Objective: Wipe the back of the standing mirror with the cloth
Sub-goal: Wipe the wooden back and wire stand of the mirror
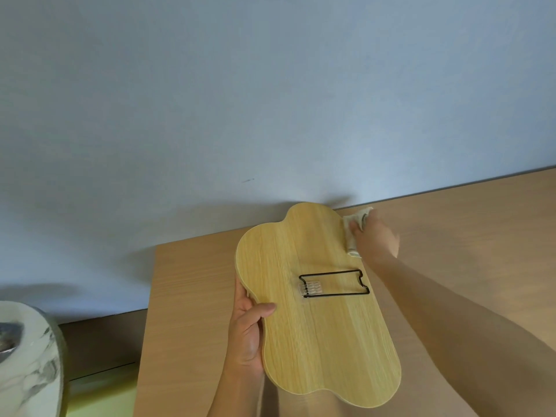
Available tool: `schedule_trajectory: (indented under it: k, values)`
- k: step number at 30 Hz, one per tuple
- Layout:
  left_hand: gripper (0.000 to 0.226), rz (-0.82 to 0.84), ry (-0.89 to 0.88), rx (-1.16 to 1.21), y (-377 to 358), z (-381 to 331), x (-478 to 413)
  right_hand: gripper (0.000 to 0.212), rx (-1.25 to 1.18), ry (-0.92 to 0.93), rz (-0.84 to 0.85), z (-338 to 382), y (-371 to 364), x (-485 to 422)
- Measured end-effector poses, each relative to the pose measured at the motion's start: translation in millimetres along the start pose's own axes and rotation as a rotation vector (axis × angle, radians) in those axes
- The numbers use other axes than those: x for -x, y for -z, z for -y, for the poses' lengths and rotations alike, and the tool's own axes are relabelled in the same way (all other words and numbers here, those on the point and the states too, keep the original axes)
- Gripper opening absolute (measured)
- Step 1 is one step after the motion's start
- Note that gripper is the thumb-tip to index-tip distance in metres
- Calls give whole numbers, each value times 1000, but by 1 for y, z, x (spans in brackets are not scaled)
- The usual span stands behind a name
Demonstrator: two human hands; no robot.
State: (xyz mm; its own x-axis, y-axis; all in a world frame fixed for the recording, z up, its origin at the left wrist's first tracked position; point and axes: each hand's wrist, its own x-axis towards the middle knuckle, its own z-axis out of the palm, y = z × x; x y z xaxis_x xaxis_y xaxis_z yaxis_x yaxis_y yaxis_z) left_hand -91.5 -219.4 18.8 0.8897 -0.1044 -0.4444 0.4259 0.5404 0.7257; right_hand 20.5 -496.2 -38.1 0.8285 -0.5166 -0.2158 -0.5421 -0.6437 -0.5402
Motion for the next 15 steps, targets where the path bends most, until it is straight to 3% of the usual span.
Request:
schedule_trajectory:
  k: [2,4,8,11,15]
  values:
    - [92,-10,-5,-1,1,0,0,31,-6,8,-53,-1,7,-3]
    - [92,-17,-9,-6,3,-1,0,35,-197,59,-15,18,14,3]
    - [93,-16,-1,-24,7,1,0,46,-585,164,249,82,4,25]
    - [91,-36,-1,-3,12,4,-3,43,-405,256,233,95,-21,29]
    - [88,-36,-1,-4,13,9,-1,40,-215,151,130,60,-29,3]
